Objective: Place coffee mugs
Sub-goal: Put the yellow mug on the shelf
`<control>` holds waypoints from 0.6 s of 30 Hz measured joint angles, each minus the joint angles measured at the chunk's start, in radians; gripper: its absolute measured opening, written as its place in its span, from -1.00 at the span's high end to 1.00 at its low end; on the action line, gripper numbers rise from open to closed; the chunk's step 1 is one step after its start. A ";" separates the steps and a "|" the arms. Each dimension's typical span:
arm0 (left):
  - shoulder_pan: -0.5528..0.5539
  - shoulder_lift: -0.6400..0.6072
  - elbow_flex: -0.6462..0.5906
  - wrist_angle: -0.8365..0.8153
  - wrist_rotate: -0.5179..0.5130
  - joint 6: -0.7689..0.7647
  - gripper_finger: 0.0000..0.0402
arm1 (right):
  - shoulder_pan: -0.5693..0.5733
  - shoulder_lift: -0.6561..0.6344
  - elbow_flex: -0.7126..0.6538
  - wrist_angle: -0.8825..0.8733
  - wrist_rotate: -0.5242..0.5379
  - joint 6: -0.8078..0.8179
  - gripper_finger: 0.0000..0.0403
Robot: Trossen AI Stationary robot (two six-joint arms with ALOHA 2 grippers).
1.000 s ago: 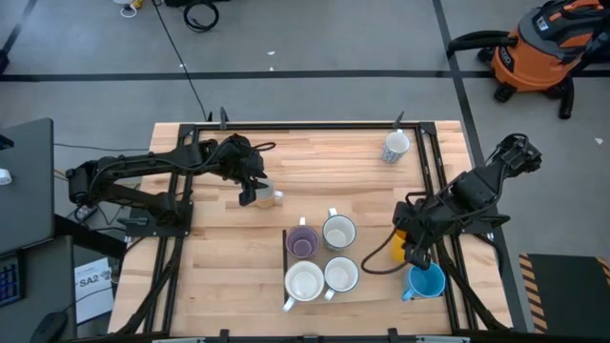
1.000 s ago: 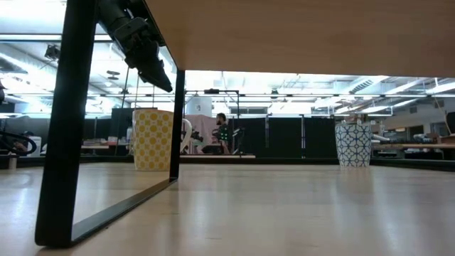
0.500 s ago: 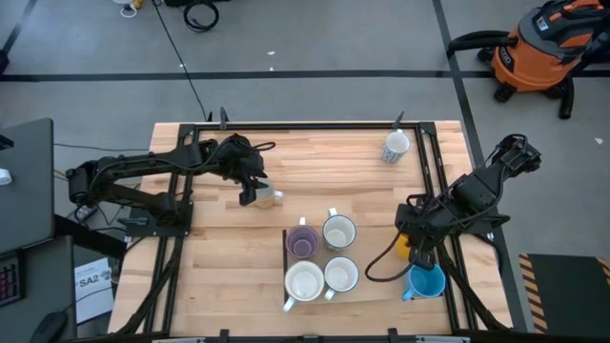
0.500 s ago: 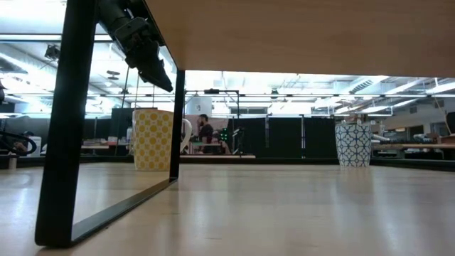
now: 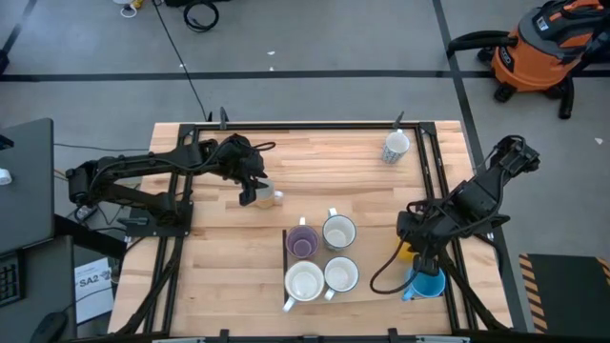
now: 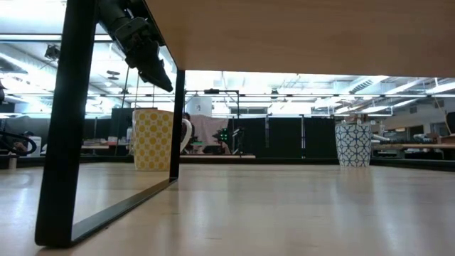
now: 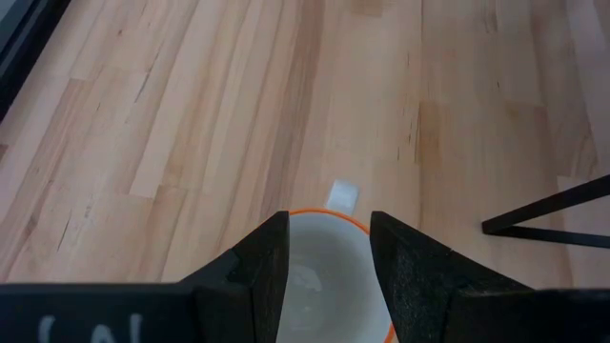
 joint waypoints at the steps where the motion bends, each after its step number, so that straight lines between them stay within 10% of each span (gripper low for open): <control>1: 0.000 0.000 0.000 0.000 0.000 0.000 0.22 | 0.004 0.006 0.000 0.001 -0.007 -0.002 0.83; 18: 0.000 0.000 0.000 0.000 0.000 0.000 0.22 | 0.005 0.032 0.000 -0.001 -0.047 0.065 0.74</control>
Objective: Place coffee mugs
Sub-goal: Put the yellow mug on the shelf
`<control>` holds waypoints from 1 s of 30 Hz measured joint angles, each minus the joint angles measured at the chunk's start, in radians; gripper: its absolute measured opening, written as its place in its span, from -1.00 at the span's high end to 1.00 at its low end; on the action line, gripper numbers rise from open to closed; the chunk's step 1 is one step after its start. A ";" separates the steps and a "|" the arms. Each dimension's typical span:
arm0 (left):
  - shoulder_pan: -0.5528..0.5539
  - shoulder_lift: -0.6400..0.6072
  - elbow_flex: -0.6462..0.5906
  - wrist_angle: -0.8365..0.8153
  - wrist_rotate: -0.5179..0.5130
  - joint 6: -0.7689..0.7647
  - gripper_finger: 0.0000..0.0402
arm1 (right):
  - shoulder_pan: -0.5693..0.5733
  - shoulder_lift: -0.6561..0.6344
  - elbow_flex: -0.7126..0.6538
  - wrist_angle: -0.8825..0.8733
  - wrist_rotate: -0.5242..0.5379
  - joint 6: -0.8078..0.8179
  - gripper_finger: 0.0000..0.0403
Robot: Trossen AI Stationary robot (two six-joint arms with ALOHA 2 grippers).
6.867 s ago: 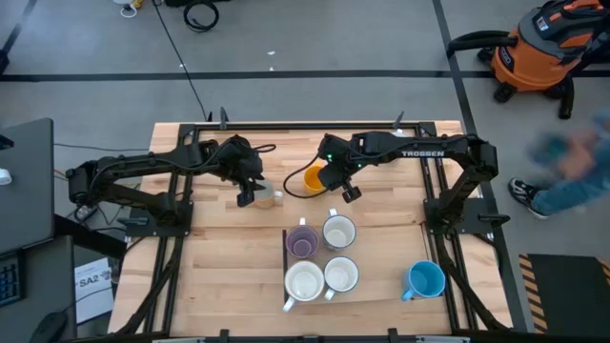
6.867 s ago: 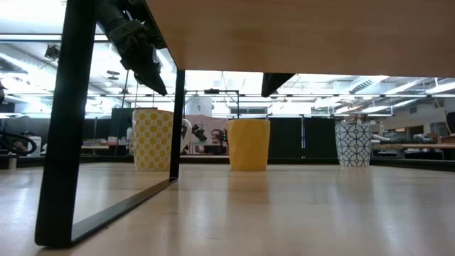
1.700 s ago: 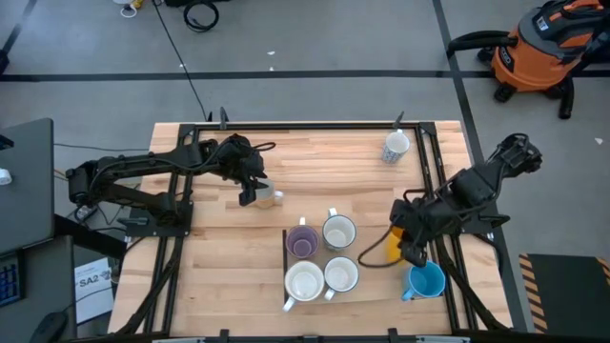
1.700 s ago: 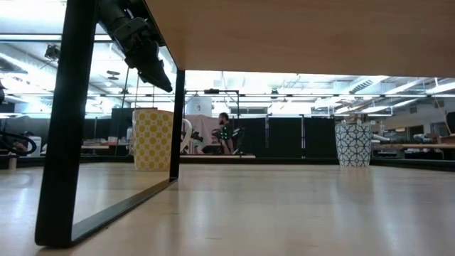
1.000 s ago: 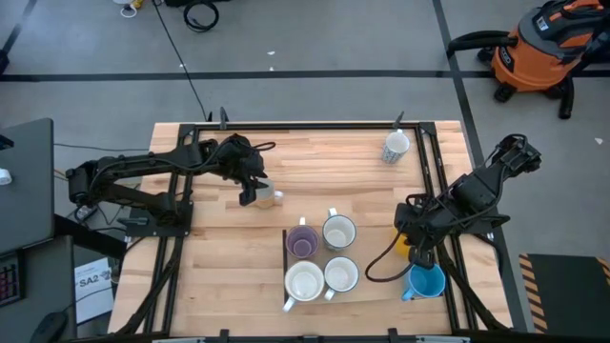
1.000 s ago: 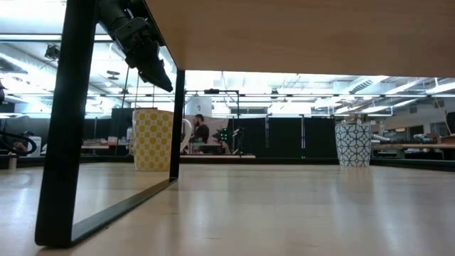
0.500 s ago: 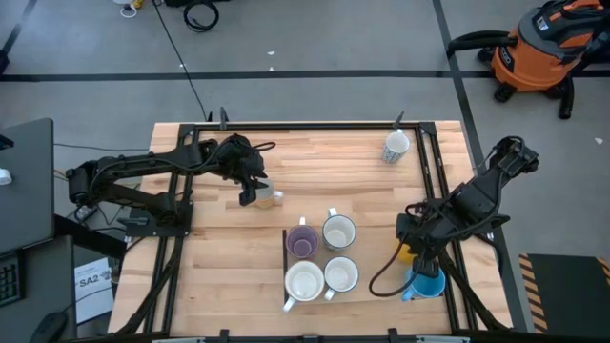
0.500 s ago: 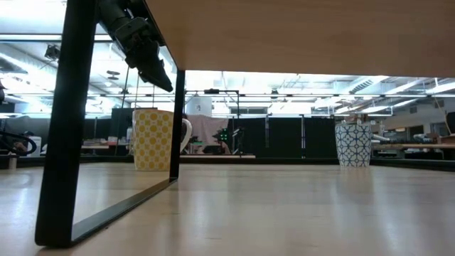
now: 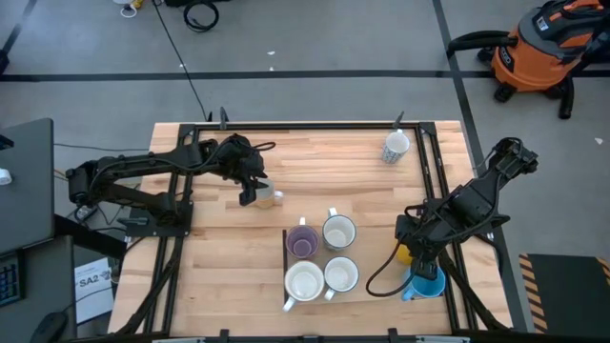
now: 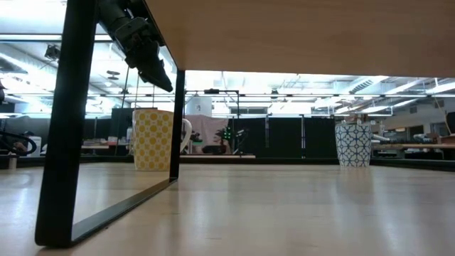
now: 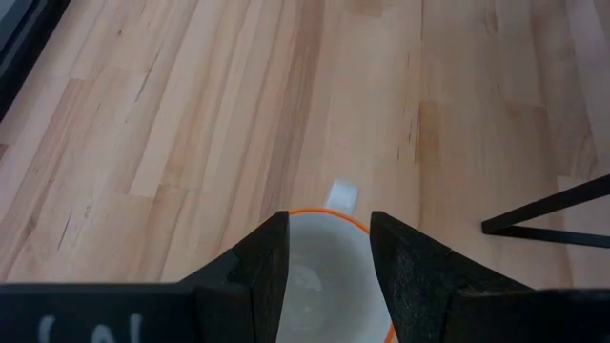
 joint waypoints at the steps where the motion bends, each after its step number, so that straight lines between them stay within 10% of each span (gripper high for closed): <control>1: 0.000 0.000 0.000 0.000 0.000 0.000 0.22 | 0.000 0.000 0.000 0.000 0.000 0.006 0.73; 30: 0.000 0.000 0.000 0.000 0.000 -0.001 0.22 | 0.000 -0.001 -0.001 0.001 -0.056 -0.040 0.43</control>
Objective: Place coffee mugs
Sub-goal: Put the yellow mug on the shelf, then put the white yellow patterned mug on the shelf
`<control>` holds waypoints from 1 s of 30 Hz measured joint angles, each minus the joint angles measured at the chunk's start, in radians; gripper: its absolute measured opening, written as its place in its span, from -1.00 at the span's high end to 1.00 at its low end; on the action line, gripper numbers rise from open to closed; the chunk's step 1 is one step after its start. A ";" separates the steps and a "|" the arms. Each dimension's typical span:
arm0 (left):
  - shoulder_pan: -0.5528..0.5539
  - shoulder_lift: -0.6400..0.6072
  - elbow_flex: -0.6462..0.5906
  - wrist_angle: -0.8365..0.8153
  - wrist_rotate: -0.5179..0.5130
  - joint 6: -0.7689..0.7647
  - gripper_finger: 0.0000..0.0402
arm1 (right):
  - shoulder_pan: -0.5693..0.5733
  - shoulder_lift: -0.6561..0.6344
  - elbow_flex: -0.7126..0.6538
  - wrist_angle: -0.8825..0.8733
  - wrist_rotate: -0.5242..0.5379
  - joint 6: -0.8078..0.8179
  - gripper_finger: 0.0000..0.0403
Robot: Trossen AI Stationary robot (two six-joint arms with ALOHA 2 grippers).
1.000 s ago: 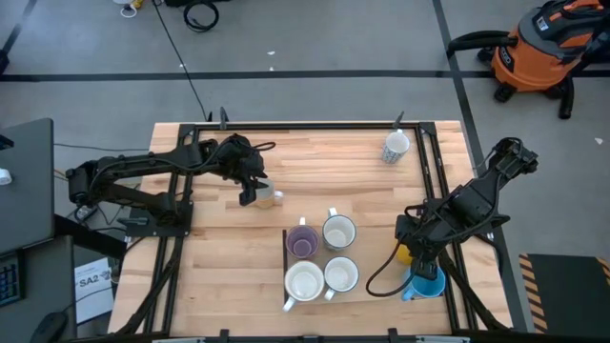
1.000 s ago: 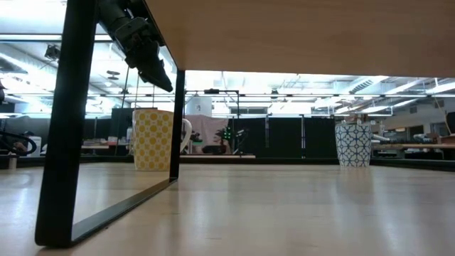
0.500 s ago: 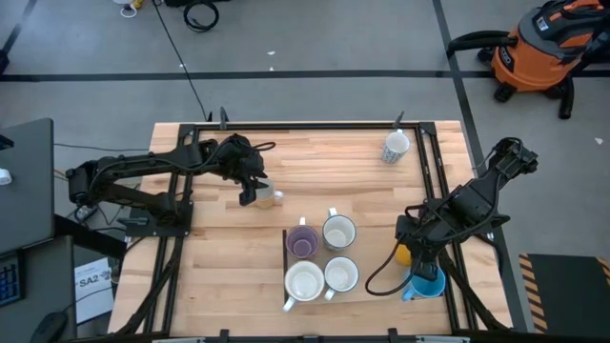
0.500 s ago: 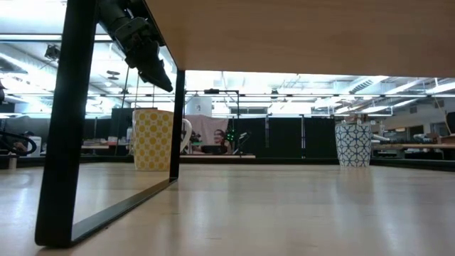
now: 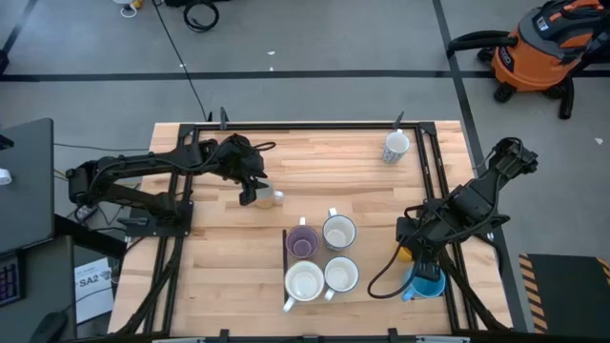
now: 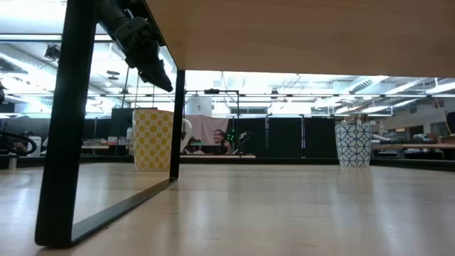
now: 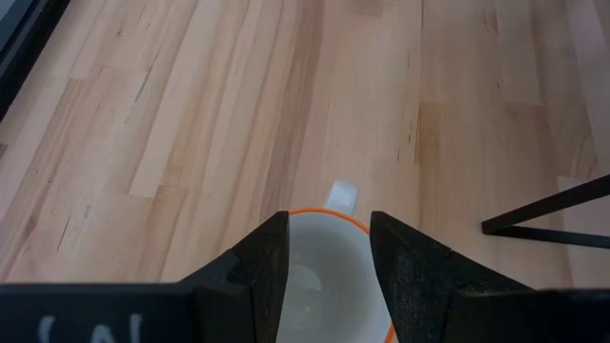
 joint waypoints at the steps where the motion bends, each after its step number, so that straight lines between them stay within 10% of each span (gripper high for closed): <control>1: 0.000 0.000 0.000 0.000 0.000 0.000 0.22 | 0.000 -0.001 0.000 0.000 0.000 -0.001 0.43; 15: 0.000 0.000 0.000 0.000 0.000 0.000 0.22 | -0.038 -0.121 0.000 0.019 0.047 0.007 0.43; 30: 0.010 0.000 0.057 -0.077 -0.050 -0.098 0.22 | -0.170 -0.201 0.000 0.077 0.451 -0.272 0.43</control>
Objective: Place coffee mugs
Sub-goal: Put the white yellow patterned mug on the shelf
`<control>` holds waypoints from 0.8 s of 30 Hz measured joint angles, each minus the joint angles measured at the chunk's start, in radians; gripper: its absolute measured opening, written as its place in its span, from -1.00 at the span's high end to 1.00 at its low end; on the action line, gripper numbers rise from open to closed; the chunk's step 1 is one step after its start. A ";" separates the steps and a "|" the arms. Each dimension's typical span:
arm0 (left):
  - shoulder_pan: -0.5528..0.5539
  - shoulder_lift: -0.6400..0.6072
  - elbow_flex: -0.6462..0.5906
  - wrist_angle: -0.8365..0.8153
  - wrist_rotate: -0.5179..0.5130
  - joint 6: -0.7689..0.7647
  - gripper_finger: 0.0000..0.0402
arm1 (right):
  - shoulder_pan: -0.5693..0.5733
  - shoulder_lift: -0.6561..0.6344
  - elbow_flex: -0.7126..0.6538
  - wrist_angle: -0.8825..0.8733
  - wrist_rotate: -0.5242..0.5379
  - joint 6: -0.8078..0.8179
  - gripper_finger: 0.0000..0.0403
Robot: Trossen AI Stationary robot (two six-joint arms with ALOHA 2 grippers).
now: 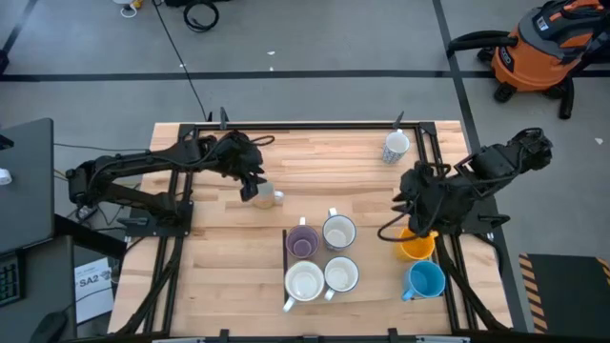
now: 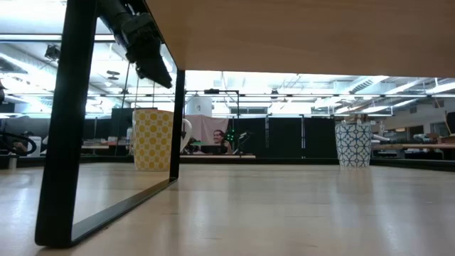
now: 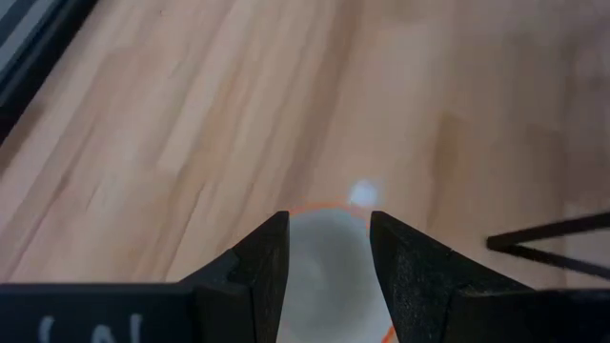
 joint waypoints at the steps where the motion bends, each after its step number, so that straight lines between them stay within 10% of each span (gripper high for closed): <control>1: 0.003 0.000 0.016 -0.036 -0.023 -0.028 0.22 | -0.012 0.003 0.000 0.011 0.013 -0.021 0.43; 14: 0.042 0.006 0.134 -0.435 -0.141 -0.410 0.22 | -0.152 0.070 0.000 0.207 0.029 -0.346 0.43; 24: 0.036 0.045 0.133 -0.436 -0.141 -0.561 0.22 | -0.247 0.108 0.000 0.283 0.019 -0.479 0.43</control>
